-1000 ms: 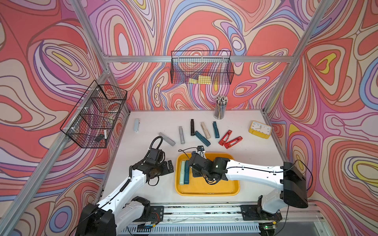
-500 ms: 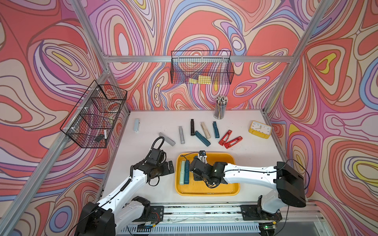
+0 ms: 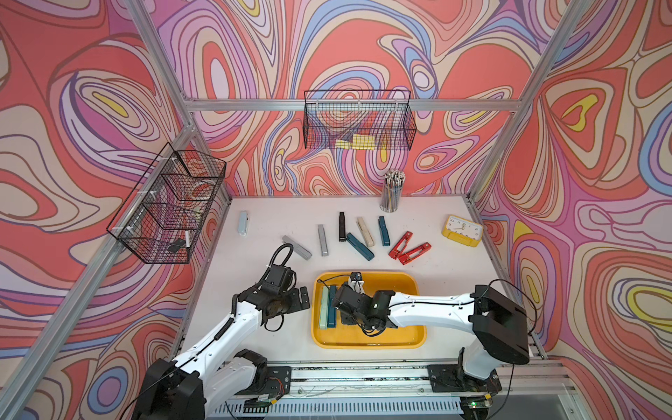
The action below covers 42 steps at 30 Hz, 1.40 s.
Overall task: Put the pruning pliers into the storage box
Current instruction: Place the pruning pliers in the storage box.
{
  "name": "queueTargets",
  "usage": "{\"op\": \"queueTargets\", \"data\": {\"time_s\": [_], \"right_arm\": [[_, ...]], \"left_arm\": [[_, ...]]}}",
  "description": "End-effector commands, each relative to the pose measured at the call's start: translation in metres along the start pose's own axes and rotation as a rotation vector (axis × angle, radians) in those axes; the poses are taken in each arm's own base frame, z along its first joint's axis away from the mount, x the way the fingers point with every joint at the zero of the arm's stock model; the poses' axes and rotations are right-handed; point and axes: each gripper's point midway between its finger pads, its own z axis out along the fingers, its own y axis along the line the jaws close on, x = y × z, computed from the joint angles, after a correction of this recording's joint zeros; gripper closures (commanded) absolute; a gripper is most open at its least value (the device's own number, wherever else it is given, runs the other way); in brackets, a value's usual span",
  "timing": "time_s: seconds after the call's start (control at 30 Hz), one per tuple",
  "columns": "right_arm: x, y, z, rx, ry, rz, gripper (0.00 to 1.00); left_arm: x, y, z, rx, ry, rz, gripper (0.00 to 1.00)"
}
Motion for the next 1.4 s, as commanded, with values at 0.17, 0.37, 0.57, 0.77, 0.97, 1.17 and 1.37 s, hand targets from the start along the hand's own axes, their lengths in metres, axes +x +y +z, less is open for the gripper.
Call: {"op": "queueTargets", "data": {"time_s": [0.17,0.37,0.57,0.77,0.97,1.17,1.37], "right_arm": [[0.006,0.002,0.017,0.015,0.01,-0.013,1.0],[0.003,0.006,0.017,0.011,0.007,-0.024,1.0],[0.009,0.008,0.03,0.028,0.033,-0.039,1.0],[0.01,0.01,0.034,0.034,0.041,-0.047,1.0],[0.009,0.008,0.033,0.044,0.036,-0.047,0.97],[0.009,0.004,0.031,0.062,0.037,-0.043,0.77],[0.006,0.007,0.027,0.054,0.032,-0.046,0.64]], "left_arm": [[0.004,0.004,0.002,-0.019,0.011,0.01,0.01],[0.003,0.004,0.001,-0.02,0.008,0.011,0.01],[0.003,0.004,0.001,-0.017,0.006,0.009,0.01],[0.003,0.003,0.001,-0.016,0.007,0.01,0.01],[0.004,0.003,0.0,-0.016,0.009,0.012,0.01],[0.002,0.001,-0.001,-0.007,0.002,0.014,0.01],[0.003,0.0,-0.001,-0.003,0.006,0.017,0.01]]}}
